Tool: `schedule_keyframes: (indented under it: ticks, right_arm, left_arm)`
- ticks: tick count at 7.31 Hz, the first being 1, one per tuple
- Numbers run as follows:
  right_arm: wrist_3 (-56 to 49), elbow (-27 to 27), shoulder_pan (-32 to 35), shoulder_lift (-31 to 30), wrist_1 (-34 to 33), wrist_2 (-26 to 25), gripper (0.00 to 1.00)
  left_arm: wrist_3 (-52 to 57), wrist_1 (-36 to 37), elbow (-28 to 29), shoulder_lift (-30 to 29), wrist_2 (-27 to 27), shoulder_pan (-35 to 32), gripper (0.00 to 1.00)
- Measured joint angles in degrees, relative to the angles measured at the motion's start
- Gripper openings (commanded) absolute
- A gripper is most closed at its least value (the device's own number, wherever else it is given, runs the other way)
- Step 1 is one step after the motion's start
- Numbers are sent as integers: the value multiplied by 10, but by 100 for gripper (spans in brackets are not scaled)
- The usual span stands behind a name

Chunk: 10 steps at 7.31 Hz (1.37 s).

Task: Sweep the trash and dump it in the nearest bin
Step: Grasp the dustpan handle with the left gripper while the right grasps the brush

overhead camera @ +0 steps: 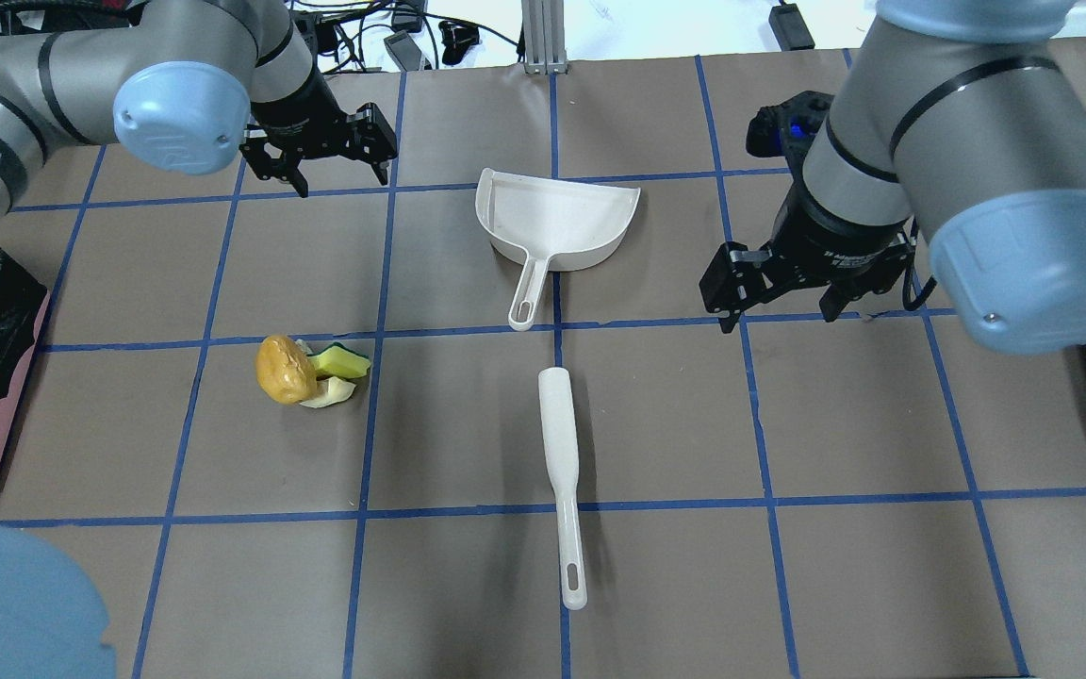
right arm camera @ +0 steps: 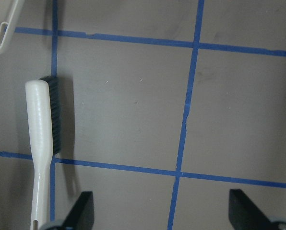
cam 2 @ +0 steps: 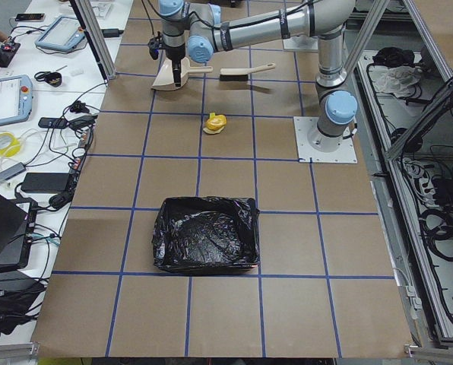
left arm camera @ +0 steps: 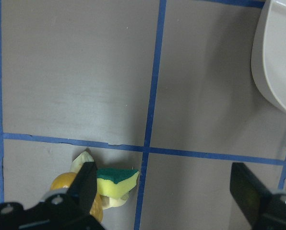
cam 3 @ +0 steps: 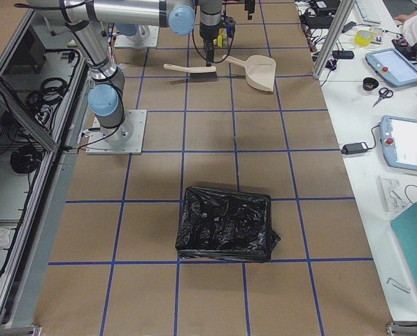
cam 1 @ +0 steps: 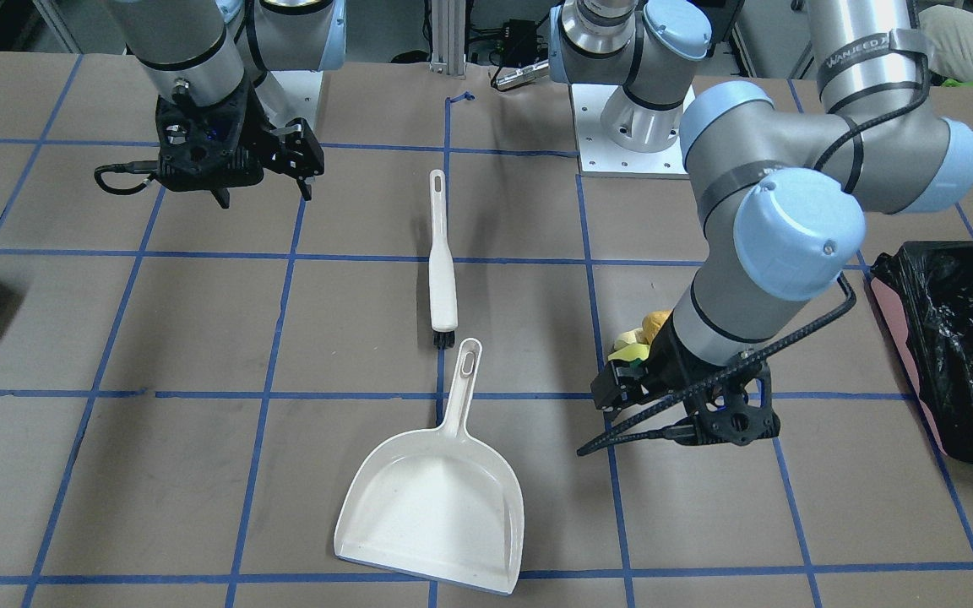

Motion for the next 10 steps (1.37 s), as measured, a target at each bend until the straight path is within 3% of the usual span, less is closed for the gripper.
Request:
schedule_keyframes:
  ticks: [2,4,7,10]
  right_arm:
    - [67,14,62,7,-22,-1,99]
    - [121,65,110,13,-98,-2,100]
    - [204,170,173,27,-245,-3,100]
    - [278,187,232,83,-321,-7,100]
  left_arm:
    - [-17,9,60,-63,-10,-27,100]
    - [-57,12,87,-107,-10,-71,100]
    - [-80,16,59,-118,-10,-130,100]
    - [-79,21,24,-111,-11,-158,100]
